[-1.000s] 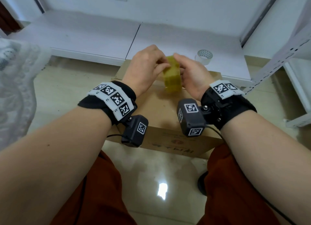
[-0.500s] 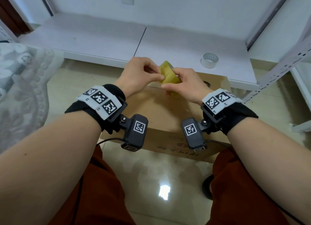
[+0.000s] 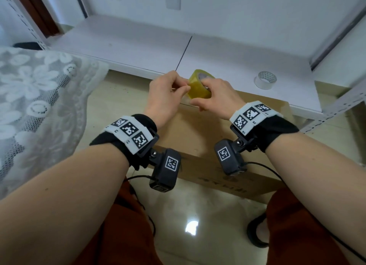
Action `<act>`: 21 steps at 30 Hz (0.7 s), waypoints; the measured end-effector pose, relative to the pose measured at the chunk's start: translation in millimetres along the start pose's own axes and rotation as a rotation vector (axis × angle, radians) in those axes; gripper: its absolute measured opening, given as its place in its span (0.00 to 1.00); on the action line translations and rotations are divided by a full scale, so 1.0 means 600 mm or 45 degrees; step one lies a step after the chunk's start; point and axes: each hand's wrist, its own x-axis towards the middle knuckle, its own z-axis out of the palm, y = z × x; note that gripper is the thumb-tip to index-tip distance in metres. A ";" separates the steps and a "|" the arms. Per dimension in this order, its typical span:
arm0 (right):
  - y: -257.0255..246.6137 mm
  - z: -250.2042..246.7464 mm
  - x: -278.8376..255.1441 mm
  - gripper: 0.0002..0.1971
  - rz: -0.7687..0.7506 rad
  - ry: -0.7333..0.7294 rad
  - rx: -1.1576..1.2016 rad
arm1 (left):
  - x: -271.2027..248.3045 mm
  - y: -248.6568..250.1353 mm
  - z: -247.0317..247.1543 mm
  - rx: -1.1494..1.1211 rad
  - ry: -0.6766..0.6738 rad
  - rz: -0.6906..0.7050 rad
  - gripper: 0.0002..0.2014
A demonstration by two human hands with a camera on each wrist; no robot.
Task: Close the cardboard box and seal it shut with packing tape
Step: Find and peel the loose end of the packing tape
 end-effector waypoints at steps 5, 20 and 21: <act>-0.015 0.006 0.014 0.17 0.035 0.032 -0.169 | 0.002 -0.006 -0.003 -0.179 -0.005 -0.064 0.09; -0.025 0.002 0.015 0.16 0.175 -0.076 0.290 | 0.027 0.004 -0.020 -0.870 -0.178 -0.531 0.12; -0.025 0.001 0.013 0.16 0.165 -0.069 0.338 | 0.030 0.006 -0.023 -0.922 -0.171 -0.565 0.13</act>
